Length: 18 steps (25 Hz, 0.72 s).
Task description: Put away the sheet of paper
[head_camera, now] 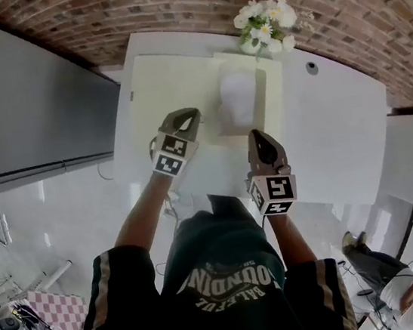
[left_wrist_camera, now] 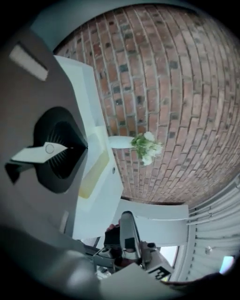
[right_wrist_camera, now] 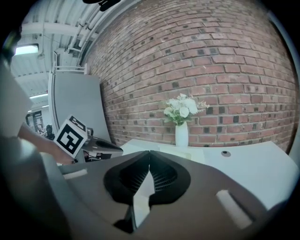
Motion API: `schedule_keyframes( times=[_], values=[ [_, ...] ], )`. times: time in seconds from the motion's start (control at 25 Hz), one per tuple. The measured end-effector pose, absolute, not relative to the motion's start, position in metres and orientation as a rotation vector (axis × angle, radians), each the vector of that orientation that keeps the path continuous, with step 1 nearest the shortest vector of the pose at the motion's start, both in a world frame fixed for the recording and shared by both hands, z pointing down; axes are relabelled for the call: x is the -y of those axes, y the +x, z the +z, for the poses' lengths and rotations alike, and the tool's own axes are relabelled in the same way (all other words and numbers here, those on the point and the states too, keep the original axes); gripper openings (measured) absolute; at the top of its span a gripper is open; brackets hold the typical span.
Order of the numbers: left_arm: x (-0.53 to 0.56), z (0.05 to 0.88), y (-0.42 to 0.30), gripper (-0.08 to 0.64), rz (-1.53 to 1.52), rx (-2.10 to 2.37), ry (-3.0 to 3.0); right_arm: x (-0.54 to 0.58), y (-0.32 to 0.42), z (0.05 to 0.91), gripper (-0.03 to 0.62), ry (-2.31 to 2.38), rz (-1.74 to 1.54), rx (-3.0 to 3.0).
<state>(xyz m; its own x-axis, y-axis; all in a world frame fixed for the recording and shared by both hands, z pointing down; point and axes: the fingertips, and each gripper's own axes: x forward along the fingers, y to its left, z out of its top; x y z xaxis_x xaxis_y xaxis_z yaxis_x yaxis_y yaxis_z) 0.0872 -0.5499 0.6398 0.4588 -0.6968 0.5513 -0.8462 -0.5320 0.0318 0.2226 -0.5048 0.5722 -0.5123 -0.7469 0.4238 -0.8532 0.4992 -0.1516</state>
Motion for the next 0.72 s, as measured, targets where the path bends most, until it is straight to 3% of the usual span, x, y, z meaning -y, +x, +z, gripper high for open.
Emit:
schedule_keyframes(
  times=[0.72],
  values=[
    [0.279, 0.498, 0.076, 0.011, 0.399, 1.678, 2.482, 0.297, 0.207, 0.465, -0.017, 1.277, 0.151, 2.672]
  ],
)
